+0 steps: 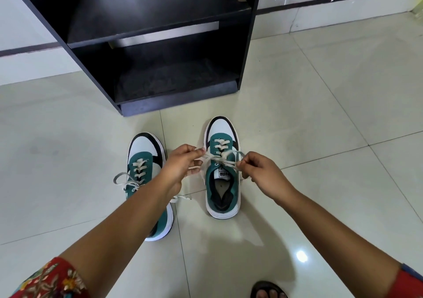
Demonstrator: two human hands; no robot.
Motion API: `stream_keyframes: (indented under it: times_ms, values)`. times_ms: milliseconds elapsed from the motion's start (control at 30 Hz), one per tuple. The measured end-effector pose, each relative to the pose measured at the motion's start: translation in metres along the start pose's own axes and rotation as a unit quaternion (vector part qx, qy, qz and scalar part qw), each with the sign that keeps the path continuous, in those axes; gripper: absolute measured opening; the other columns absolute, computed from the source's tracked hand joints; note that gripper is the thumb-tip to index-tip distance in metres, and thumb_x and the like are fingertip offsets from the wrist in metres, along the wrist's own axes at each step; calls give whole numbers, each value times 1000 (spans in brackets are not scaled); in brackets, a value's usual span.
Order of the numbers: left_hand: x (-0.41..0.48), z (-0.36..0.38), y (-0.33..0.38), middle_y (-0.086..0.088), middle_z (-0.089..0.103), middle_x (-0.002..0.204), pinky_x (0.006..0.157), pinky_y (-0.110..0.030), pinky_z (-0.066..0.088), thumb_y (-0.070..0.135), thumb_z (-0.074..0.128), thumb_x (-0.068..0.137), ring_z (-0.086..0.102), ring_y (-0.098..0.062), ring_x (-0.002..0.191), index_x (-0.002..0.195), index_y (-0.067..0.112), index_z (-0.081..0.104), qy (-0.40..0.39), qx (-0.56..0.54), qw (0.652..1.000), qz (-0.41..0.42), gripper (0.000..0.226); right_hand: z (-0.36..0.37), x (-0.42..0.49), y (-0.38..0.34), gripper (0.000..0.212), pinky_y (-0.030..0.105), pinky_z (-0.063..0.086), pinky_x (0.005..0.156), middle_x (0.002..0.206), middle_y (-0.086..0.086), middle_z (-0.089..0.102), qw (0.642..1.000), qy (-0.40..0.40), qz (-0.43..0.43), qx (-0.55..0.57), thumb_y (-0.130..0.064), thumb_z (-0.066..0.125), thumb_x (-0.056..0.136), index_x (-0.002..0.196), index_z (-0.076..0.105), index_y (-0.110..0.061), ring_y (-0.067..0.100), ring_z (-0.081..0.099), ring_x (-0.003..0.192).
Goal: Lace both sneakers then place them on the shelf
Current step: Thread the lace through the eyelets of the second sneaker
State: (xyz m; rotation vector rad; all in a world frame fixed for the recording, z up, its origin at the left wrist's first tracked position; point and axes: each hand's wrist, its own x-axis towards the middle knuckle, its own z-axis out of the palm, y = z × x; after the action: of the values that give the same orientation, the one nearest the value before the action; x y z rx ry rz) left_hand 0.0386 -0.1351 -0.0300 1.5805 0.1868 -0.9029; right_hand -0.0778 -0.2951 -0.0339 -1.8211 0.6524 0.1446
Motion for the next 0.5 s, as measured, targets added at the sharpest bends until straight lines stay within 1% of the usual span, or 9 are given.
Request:
stream_keyframes:
  times_ms: [67,133,200,267,300,333,400,433,500]
  values:
    - [1,-6,-8,1,60,80,60,-22,49,14,61,87,54,-12,62,75,16,51,6,-37,999,-23,16,-3,-2,8,22,33,37,69,72,4,59,999,-7,41,21,-22,52,90,68,51,-16,20,53,74]
    - [1,-10,-16,2,58,78,48,-17,46,15,59,88,51,-9,55,78,15,53,14,-86,995,-49,12,-3,-5,15,21,32,37,67,73,1,57,996,-13,75,49,-19,47,91,70,51,-16,20,53,77]
    - [1,-10,-21,2,60,76,38,-14,40,16,56,90,49,-5,45,88,12,57,2,-150,986,-73,5,0,-7,18,20,29,37,64,76,2,56,992,-13,85,92,-17,43,93,75,52,-14,19,53,76]
    - [0,-7,-22,4,69,70,33,-13,35,20,52,93,46,-2,38,99,11,59,-28,-204,974,-91,13,6,-6,17,23,27,36,59,75,2,56,972,-10,87,218,-16,39,93,77,55,-14,16,52,68]
    - [0,-6,-21,6,70,65,32,-12,33,21,50,93,45,-2,36,100,11,59,-41,-219,970,-95,15,8,-5,16,24,26,34,56,73,1,57,950,-11,88,300,-15,37,93,78,56,-14,14,52,63]
    - [0,-5,-21,7,70,60,32,-12,32,22,48,94,43,-2,35,97,11,59,-51,-222,969,-97,16,10,-3,13,24,25,34,53,71,0,57,923,-16,87,374,-15,37,92,77,56,-14,12,51,58]
    - [1,-3,-19,8,68,56,32,-13,33,21,48,95,40,-2,33,85,13,55,-48,-207,973,-89,14,12,2,11,27,20,33,46,66,0,58,881,-27,90,463,-17,35,92,75,56,-13,10,49,50]
    - [3,-2,-19,7,66,55,34,-13,35,18,49,95,39,-3,33,80,14,52,-36,-192,978,-75,15,13,5,12,29,18,33,42,63,-1,58,872,-27,95,479,-18,34,92,73,55,-12,9,47,46]
    - [5,-1,-19,4,64,55,36,-16,42,14,52,93,38,-4,33,77,13,48,-8,-142,989,-32,16,15,9,17,31,18,31,38,59,0,51,881,-10,105,461,-19,30,94,70,50,-12,8,39,41]
